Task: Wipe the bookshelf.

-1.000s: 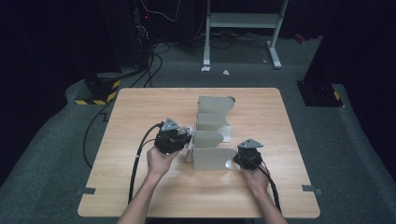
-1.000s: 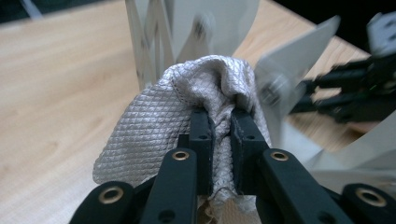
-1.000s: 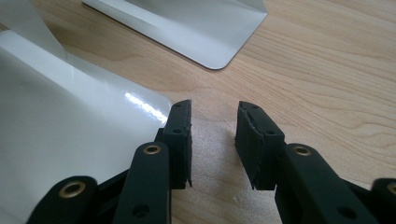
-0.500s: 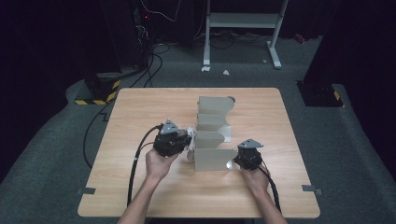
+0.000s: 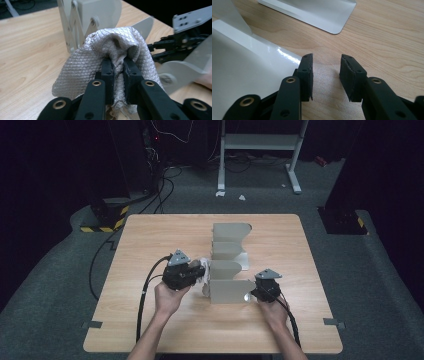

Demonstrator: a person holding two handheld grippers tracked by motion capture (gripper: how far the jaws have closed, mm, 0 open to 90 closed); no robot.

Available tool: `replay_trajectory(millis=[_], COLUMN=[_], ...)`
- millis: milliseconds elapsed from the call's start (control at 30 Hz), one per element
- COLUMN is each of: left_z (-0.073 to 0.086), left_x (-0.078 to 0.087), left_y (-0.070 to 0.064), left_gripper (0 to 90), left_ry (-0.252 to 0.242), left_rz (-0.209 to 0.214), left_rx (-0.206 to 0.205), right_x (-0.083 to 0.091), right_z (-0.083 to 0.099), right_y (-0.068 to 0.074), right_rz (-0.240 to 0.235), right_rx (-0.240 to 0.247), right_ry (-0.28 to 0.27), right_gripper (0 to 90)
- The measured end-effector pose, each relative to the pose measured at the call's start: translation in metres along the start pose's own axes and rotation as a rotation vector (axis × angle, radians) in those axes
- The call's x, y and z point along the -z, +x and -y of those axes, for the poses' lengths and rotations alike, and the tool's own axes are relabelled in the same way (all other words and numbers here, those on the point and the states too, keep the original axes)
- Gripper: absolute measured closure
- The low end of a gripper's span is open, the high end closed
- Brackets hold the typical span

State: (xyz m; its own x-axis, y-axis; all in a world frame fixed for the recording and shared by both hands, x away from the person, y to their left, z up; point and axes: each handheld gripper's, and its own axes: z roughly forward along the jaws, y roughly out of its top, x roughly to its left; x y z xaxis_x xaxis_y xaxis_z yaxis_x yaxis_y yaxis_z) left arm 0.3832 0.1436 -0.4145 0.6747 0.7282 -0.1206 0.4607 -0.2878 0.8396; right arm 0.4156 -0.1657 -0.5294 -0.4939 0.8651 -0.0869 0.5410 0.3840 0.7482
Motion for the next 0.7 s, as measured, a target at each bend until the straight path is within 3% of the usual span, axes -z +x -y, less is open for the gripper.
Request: replay_trajectory(millis=[133,400,467,700], left_z=[0.004,0.032,0.033,0.009], left_x=[-0.005,-0.037,-0.033,0.008], left_y=[-0.005,-0.001,-0.002,-0.013], left_gripper=[80.6,80.5,80.5,80.5], left_ry=[0.035,0.154,0.144,0.012], left_rz=[-0.006,-0.012,-0.008,0.015], left_rx=[-0.017,0.025,0.026,0.002], right_x=[0.0,0.0,0.0,0.0], right_z=[0.0,0.0,0.0,0.0], right_y=[0.0,0.0,0.0,0.0], right_rz=[0.0,0.0,0.0,0.003], right_rx=[0.0,-0.004,-0.007,-0.003], right_ry=[0.0,0.001,0.0,0.001], right_gripper=[63.4,62.5,62.3,62.3])
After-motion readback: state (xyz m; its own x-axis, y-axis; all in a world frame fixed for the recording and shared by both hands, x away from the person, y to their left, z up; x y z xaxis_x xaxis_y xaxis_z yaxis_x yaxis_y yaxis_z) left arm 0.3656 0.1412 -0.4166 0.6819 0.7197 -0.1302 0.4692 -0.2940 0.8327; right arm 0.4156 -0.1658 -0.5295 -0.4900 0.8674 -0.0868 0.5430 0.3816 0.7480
